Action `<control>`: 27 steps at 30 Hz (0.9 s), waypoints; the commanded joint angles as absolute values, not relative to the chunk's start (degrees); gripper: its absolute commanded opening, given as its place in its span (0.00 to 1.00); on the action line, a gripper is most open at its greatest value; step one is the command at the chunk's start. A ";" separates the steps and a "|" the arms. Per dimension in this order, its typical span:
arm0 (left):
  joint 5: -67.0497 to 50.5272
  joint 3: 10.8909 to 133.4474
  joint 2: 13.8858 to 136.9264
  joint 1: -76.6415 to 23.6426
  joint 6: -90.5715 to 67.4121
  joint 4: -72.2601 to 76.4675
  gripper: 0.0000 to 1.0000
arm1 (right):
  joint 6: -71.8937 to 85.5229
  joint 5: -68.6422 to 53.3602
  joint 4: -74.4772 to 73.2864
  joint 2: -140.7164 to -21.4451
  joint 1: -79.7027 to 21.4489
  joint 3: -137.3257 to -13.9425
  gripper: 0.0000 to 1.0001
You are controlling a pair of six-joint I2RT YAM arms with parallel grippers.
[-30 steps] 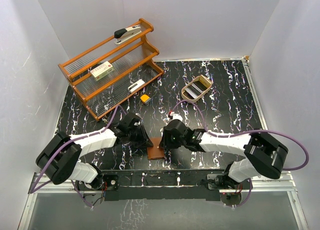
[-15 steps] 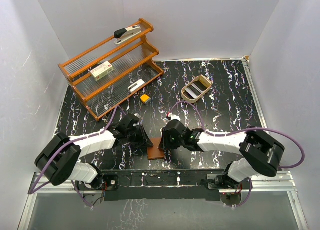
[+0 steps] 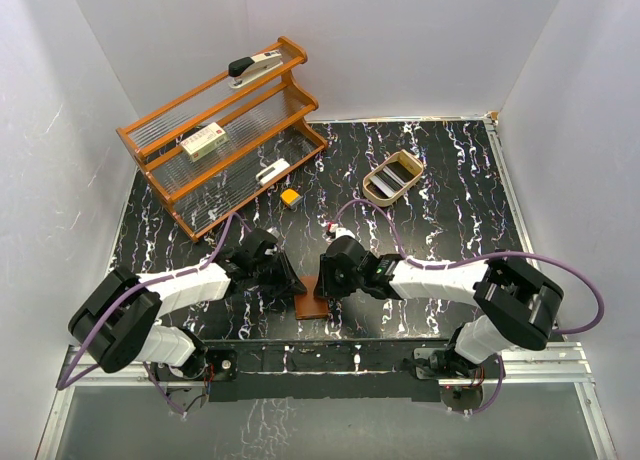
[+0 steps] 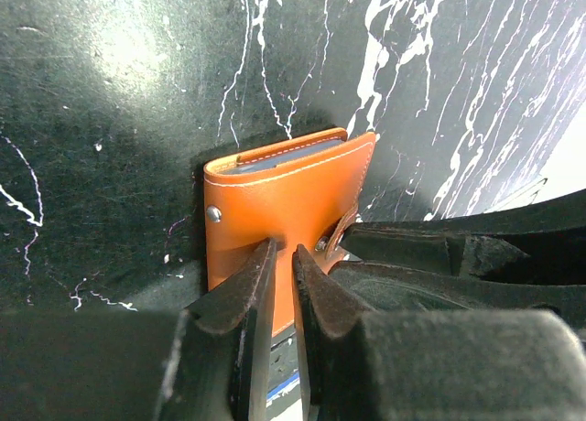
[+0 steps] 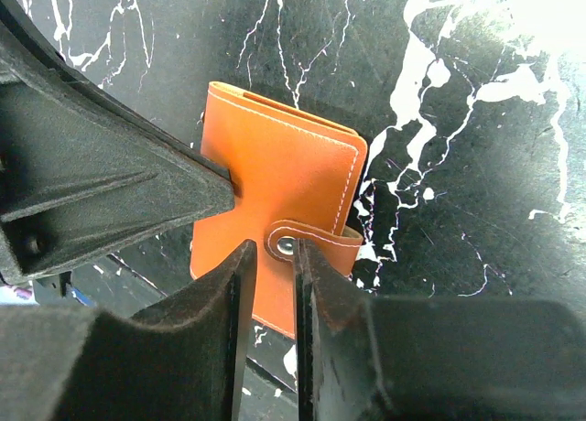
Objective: Put the credit cards into the card holder
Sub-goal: Close the card holder at the center of the board.
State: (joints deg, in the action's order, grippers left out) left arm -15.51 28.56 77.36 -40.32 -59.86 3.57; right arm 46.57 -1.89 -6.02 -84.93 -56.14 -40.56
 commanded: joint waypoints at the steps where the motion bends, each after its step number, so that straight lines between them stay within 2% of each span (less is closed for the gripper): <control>1: -15.31 26.88 77.43 -40.69 -59.85 0.36 0.13 | 47.22 -2.70 -4.15 -85.94 -56.34 -42.11 0.21; 7: -15.16 27.02 77.72 -40.65 -59.57 0.18 0.13 | 47.17 -6.84 -4.14 -85.92 -56.34 -42.89 0.20; 15: -14.31 26.85 78.13 -40.69 -59.81 -0.77 0.14 | 44.69 -0.64 -11.18 -83.50 -55.18 -45.91 0.21; 21: -13.86 26.73 77.55 -40.68 -59.66 -1.58 0.15 | 45.09 -2.19 -10.50 -85.10 -55.16 -45.74 0.22; 27: -13.82 26.53 77.51 -40.69 -59.61 -1.36 0.15 | 45.92 -2.72 -9.66 -85.13 -55.18 -44.28 0.18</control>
State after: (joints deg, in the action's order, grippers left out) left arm -15.25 28.32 77.25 -40.32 -60.27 3.77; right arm 45.41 -2.98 -10.96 -85.25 -55.33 -43.70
